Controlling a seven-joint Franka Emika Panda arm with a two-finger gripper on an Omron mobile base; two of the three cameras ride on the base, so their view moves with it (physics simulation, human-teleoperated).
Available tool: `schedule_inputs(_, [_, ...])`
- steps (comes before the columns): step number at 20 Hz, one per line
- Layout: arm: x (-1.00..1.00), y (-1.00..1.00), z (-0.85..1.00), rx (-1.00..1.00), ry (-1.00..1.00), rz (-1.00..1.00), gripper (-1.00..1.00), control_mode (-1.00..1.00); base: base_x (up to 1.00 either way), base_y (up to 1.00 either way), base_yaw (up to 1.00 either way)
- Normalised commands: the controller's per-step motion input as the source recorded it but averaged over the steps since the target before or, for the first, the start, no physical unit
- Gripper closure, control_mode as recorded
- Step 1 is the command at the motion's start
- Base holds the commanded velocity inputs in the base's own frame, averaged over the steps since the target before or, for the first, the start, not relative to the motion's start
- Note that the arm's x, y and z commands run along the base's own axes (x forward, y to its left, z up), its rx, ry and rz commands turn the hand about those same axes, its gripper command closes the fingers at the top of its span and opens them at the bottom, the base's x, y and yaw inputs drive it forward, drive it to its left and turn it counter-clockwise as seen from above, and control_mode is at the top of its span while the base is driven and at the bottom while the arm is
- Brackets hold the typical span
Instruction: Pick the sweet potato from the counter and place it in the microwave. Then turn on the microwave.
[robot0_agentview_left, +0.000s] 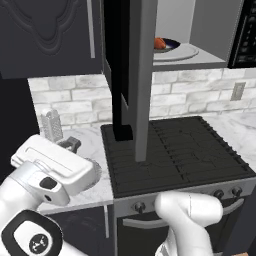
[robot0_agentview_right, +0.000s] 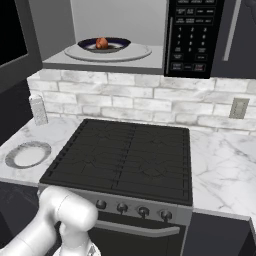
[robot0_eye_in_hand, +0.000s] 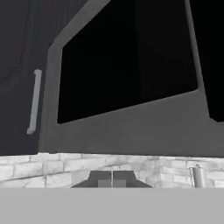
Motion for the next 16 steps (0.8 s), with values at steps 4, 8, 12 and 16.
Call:
schedule_inputs(4, [0.71, 0.15, 0.00, -0.08, -0.08, -0.19, 1.00, -1.00, 0.00, 0.00, 0.00])
schedule_inputs(8, [0.54, 0.08, 0.03, -0.06, -0.07, -0.18, 1.00, -1.00, 0.00, 0.00, 0.00])
schedule_inputs(12, [0.15, 0.00, 0.28, -0.01, -0.04, -0.15, 1.00, -1.00, 0.00, 0.00, 0.00])
schedule_inputs(16, [0.08, -0.01, 0.33, 0.00, 0.00, -0.13, 1.00, -1.00, 0.00, 0.00, 0.00])
